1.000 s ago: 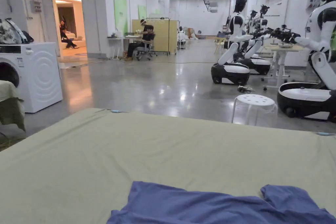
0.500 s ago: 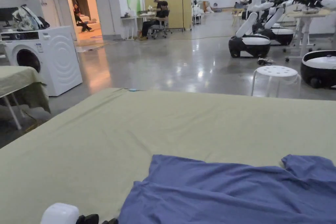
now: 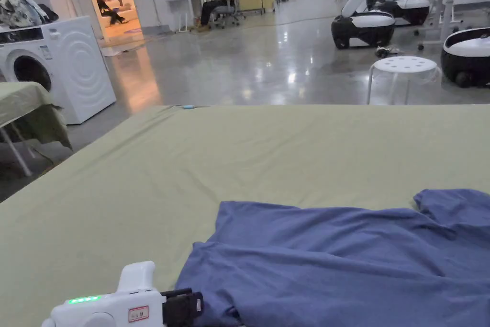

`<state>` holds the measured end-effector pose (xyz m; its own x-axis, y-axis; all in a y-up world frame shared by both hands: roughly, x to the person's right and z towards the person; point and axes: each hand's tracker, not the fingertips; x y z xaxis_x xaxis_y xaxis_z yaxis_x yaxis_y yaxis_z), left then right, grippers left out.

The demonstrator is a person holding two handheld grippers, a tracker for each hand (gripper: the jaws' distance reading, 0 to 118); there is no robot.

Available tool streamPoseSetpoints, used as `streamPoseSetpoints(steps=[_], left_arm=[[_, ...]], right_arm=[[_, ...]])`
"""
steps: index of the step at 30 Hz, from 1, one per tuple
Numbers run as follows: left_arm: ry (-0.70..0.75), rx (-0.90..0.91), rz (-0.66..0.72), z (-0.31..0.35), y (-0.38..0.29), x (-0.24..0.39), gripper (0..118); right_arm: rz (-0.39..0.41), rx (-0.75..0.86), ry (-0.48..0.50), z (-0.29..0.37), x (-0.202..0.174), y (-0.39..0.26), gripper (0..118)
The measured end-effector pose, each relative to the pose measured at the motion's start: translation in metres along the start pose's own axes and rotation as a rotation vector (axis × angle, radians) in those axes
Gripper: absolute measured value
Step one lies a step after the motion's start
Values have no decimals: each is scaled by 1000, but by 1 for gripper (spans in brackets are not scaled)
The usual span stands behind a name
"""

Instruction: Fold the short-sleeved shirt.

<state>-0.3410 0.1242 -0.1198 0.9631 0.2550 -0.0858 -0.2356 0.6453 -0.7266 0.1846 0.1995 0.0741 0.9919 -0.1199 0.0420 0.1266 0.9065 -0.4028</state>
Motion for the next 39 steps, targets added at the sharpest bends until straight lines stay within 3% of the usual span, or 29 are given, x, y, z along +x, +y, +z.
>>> streamPoseSetpoints(steps=[5,7,8,11,12,13,14,15,16,17,21,22,23,24,25,26,27,29,32,35,39], left_arm=[[71,-64,-67,-24,2,13,53],[92,-89,-112,-22,4,19,41],[120,-85,-140,-23,5,23,25],[131,-135,-204,-22,5,33,16],[147,-154,-240,-26,4,37,16],[160,-170,-265,-29,4,41,15],[166,-191,-274,-32,3,43,15],[163,-202,-266,-36,9,40,15],[164,-217,-268,-39,9,39,15],[162,-223,-273,-42,8,38,15],[147,-231,-264,-45,12,37,15],[146,-235,-266,-46,11,37,15],[146,-238,-265,-44,16,35,15],[149,-240,-265,-45,15,35,15],[151,-243,-273,-45,15,35,15],[151,-243,-276,-46,14,35,15],[153,-242,-273,-45,16,34,15],[150,-233,-266,-45,13,32,14],[117,-209,-258,-32,19,25,13],[81,-106,-330,10,28,24,10],[19,-73,-322,64,35,18,10]], right_arm=[[16,-25,-22,-7,5,-1,0],[25,-37,-28,-11,8,0,0],[30,-45,-35,-14,10,1,0],[64,-70,-71,-25,17,11,1],[76,-106,-89,-33,23,16,7],[79,-120,-104,-41,29,21,23],[67,-121,-120,-49,35,27,57],[41,-159,-132,-61,44,31,82],[11,-180,-135,-74,53,36,92],[-20,-194,-132,-87,61,40,94],[-131,-339,-109,-163,94,44,94],[-125,-393,-135,-185,99,43,93],[-125,-435,-139,-206,103,40,82],[-132,-508,-136,-223,107,36,47],[-138,-593,-172,-239,108,28,21],[-167,-618,-149,-245,106,20,17],[-138,-526,-159,-235,100,22,13],[-83,-519,-170,-229,93,28,9],[-93,-509,-169,-210,84,37,9],[-35,-441,-171,-178,78,58,8],[30,-427,-199,-126,59,66,8]])
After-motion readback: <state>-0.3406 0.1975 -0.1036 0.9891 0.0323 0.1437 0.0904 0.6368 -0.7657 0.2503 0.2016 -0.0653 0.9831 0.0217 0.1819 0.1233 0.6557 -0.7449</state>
